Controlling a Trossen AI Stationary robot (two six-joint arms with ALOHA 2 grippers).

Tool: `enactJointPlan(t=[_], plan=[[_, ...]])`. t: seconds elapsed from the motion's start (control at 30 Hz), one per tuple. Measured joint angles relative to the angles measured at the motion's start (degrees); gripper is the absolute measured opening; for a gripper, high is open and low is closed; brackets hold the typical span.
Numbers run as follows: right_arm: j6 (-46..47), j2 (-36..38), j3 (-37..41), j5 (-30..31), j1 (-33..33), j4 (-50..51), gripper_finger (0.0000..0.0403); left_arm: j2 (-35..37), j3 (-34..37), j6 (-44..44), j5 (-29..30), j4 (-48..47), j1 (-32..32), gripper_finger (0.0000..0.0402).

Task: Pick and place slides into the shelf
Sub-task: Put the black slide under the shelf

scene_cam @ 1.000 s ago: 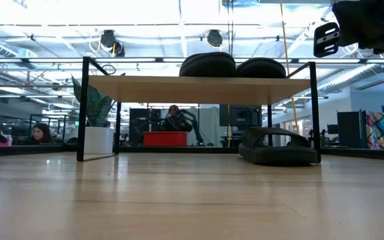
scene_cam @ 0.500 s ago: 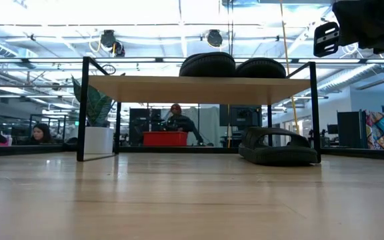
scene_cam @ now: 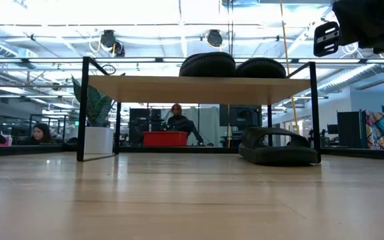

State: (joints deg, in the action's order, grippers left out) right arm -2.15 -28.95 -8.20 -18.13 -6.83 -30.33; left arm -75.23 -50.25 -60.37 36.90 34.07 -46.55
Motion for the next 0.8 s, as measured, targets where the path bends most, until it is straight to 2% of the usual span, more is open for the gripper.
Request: enactJointPlan(t=[0.07,0.17,0.3,0.43,0.67,0.8], plan=[[0.0,-0.02,0.01,0.02,0.0,-0.29,0.0,3.72,4.58,2.7,-0.84,3.86,0.49,0.0],[0.0,0.0,-0.01,0.02,0.0,-0.32,0.0,7.84,8.89,7.78,-0.74,3.56,0.98,0.0],[0.19,-0.01,-0.01,0.02,0.0,-0.32,0.0,10.33,12.45,7.7,0.88,2.65,-1.03,0.0],[1.21,-0.02,0.0,0.02,0.0,-0.3,0.0,11.22,14.09,12.04,11.22,3.55,-3.44,0.0],[1.28,0.0,1.03,0.2,0.0,-2.14,0.0,4.59,14.26,22.83,35.15,-1.38,-7.14,0.0],[1.28,-0.02,1.08,0.3,0.0,-2.14,0.0,-0.32,12.17,27.33,39.16,-1.07,-9.05,0.0]])
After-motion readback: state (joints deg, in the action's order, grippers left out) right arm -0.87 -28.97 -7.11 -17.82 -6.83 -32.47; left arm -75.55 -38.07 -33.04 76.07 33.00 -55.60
